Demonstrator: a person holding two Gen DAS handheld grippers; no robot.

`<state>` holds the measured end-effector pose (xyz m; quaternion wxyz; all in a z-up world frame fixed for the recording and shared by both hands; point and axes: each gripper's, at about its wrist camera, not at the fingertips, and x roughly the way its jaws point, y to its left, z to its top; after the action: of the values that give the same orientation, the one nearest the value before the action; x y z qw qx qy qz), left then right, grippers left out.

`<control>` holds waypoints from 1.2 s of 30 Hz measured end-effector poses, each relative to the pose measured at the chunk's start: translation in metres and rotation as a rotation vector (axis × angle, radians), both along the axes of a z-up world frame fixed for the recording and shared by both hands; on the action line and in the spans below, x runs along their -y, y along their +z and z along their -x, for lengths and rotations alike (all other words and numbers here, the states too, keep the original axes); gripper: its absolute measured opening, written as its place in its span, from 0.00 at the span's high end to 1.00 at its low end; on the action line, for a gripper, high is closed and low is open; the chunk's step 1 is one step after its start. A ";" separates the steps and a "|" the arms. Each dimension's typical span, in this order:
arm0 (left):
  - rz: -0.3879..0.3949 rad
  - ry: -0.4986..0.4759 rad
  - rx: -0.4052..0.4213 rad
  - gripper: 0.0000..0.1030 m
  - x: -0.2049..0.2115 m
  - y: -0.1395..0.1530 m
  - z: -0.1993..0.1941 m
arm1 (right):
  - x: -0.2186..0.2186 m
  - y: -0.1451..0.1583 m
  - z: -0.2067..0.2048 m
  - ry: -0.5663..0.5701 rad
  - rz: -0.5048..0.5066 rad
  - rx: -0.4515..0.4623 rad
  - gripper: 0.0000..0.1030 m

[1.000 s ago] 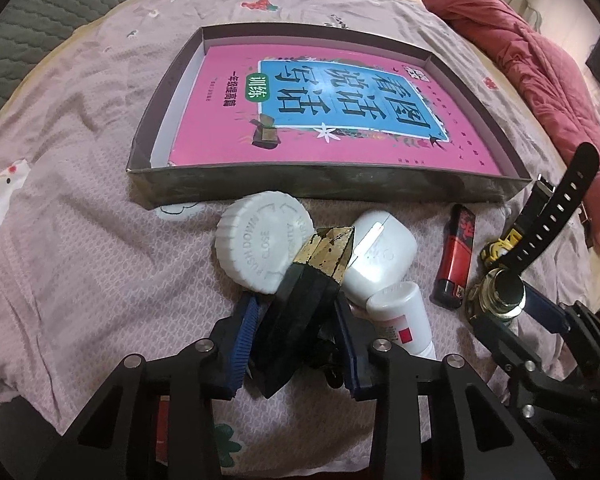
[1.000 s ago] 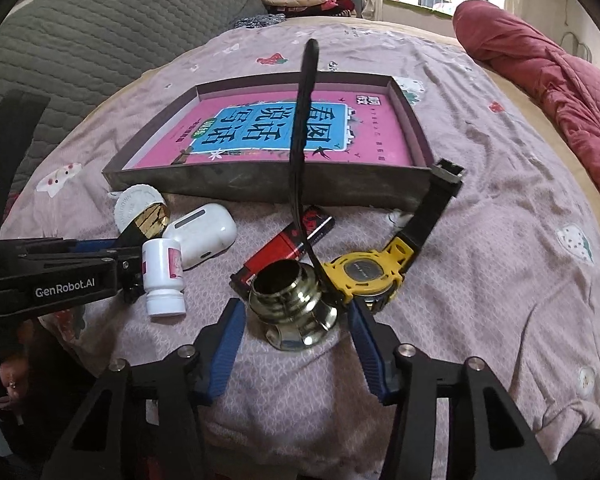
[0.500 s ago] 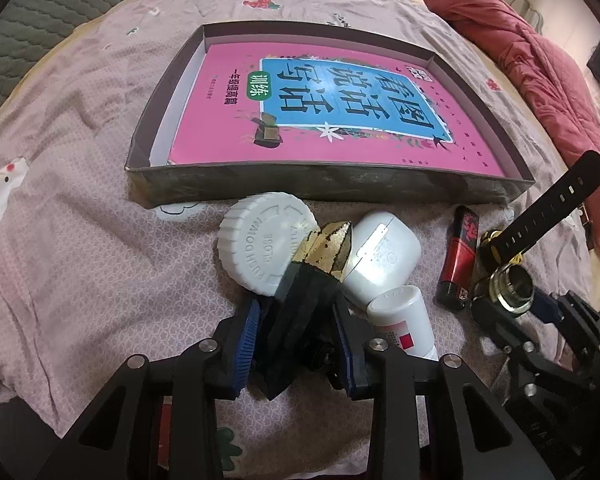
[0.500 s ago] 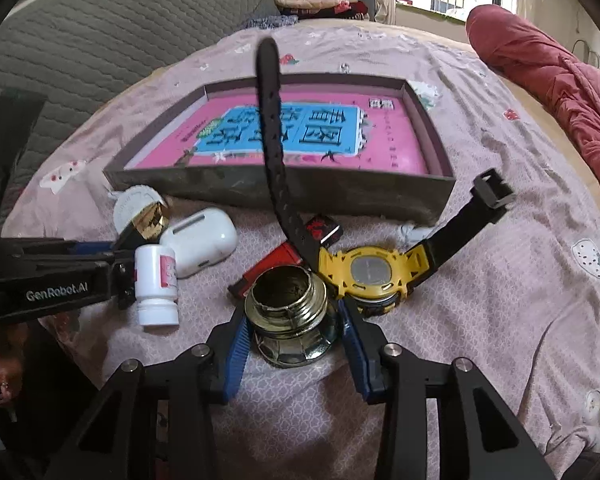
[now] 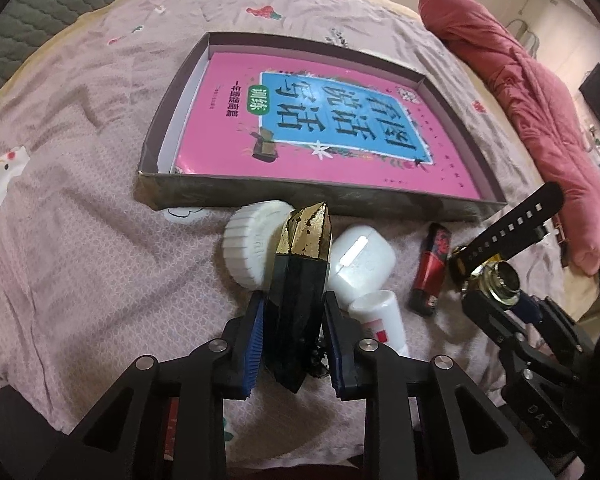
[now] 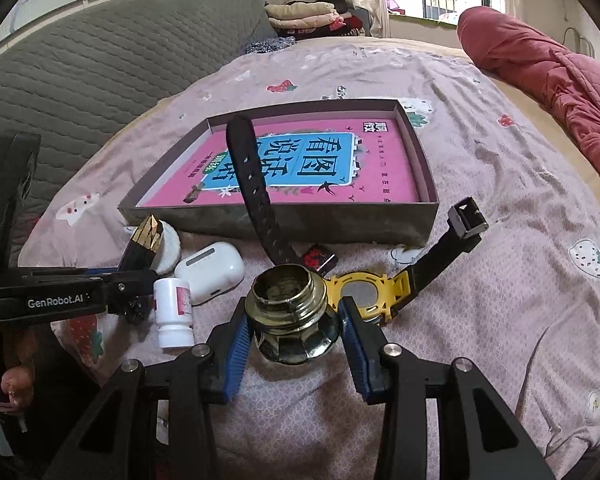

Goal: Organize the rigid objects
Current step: 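Lift the lipstick tube with the left tool while the right tool grasps and lifts the silver jar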

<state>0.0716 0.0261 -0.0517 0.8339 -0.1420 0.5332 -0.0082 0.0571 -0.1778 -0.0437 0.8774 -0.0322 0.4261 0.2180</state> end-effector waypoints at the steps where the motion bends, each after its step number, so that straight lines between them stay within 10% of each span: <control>1: 0.001 -0.006 0.004 0.73 0.001 0.002 0.001 | 0.000 0.000 0.000 0.000 -0.001 0.000 0.58; 36: -0.016 0.016 0.169 0.73 -0.016 0.050 0.015 | 0.018 0.043 0.009 -0.062 -0.042 0.209 0.58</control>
<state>0.0569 0.0423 -0.0013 0.8772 -0.1384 0.4597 -0.0091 0.0480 -0.1955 -0.0004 0.9238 -0.0229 0.3285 0.1951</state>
